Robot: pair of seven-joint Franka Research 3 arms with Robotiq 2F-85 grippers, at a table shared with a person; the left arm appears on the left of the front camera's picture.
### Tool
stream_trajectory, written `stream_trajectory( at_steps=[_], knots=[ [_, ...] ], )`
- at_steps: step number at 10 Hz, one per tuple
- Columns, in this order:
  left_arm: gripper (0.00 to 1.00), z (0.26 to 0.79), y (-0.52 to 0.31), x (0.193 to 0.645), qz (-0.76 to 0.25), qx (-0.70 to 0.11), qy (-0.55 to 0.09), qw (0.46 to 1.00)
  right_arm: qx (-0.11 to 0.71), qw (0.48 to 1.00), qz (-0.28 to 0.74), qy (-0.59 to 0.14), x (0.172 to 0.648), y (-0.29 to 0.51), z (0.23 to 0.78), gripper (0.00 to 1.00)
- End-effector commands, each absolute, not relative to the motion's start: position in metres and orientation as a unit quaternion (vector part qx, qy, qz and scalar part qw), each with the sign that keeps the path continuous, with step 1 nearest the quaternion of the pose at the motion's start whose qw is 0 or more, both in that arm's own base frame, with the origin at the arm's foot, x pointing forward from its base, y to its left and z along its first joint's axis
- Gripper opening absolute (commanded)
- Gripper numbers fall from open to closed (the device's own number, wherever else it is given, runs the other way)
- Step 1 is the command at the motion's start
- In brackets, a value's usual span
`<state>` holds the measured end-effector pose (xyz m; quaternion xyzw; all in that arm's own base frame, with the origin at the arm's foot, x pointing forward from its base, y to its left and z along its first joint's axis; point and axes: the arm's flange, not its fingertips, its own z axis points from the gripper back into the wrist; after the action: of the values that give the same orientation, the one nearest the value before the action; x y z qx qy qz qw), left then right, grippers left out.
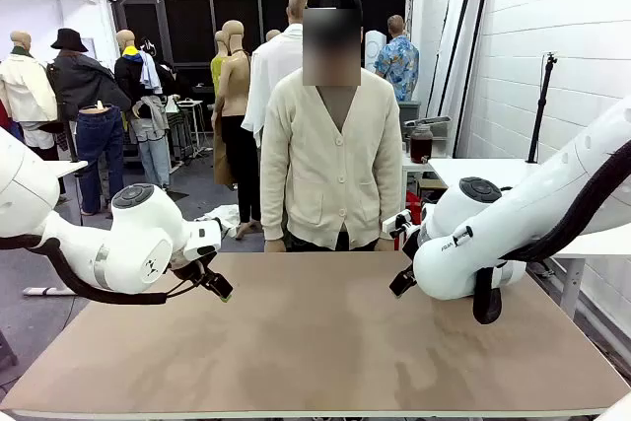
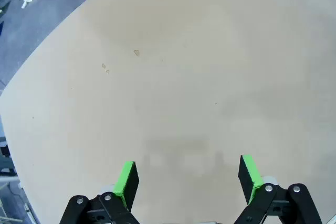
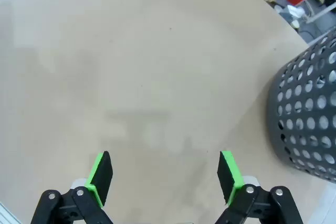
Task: Fold the training pants.
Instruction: Grab both ends of the Training pants handed by a person.
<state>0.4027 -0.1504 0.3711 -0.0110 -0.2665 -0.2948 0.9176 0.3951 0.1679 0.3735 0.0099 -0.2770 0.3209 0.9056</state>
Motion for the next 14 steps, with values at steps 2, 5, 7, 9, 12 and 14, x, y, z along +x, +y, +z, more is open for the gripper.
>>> stream_trajectory(
  at_steps=[2,5,7,9,12,14],
  knots=[
    [1.0,0.3712,-0.1504,0.4027,-0.295,-0.011,-0.267,0.917,0.01,0.906,0.321,-0.277,0.3951,0.1679,0.3735,1.0],
    [1.0,0.3712,-0.1504,0.4027,-0.295,-0.011,-0.267,0.917,0.01,0.906,0.321,-0.277,0.3951,0.1679,0.3735,1.0],
    [1.0,0.3712,-0.1504,0.4027,-0.295,-0.011,-0.267,0.917,0.01,0.906,0.321,-0.277,0.3951,0.1679,0.3735,1.0],
    [1.0,0.3712,-0.1504,0.4027,-0.295,-0.011,-0.267,0.917,0.01,0.906,0.321,-0.277,0.3951,0.1679,0.3735,1.0],
    [1.0,0.3712,-0.1504,0.4027,-0.295,-0.011,-0.267,0.917,0.01,0.906,0.321,-0.277,0.3951,0.1679,0.3735,1.0],
    [1.0,0.3712,-0.1504,0.4027,-0.295,-0.011,-0.267,0.917,0.01,0.906,0.321,-0.277,0.3951,0.1679,0.3735,1.0]
  ],
)
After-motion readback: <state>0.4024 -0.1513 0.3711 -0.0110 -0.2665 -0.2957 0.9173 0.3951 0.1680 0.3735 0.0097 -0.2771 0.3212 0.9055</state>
